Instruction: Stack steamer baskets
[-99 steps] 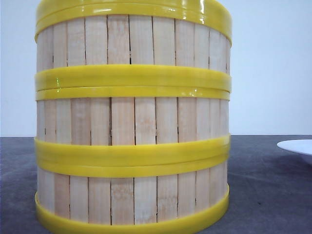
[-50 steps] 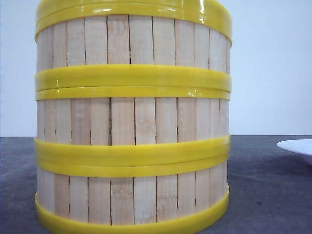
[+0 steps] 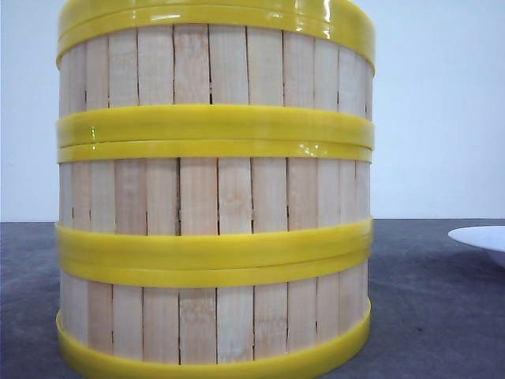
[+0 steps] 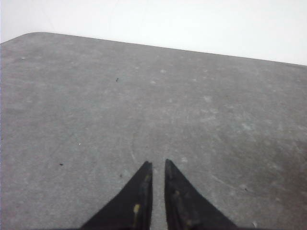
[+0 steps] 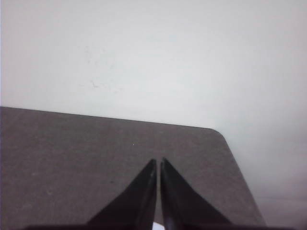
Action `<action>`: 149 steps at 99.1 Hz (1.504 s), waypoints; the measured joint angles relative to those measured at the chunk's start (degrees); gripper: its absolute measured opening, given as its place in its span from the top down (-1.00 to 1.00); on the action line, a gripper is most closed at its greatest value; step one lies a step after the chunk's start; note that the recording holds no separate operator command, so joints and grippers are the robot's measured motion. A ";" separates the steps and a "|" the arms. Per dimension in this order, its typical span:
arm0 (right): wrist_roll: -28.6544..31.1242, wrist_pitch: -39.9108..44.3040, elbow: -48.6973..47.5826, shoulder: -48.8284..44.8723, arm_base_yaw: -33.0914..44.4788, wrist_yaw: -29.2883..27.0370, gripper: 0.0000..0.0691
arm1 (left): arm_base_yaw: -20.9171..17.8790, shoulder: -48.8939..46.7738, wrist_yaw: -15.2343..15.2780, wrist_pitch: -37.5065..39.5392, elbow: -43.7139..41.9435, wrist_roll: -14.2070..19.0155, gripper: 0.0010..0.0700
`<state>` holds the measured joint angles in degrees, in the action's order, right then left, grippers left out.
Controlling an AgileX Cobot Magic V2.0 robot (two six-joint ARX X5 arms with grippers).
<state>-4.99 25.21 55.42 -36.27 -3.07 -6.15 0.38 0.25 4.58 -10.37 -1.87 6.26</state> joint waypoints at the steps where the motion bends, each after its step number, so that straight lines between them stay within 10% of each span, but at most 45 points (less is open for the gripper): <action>1: -0.04 -0.52 -0.79 0.42 0.13 0.02 0.97 | 0.00 0.00 0.00 0.00 0.00 0.00 0.97; 60: 0.66 -21.31 -47.45 27.65 3.52 0.20 0.97 | 0.00 0.00 -0.02 -0.02 0.00 0.00 0.97; 149: 4.42 -21.92 -54.58 36.06 5.18 0.15 0.97 | 0.00 0.00 -0.02 0.00 0.00 0.00 0.97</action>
<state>-0.58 3.29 0.84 -0.21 2.11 -6.00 0.38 0.25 4.56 -10.37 -1.87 6.26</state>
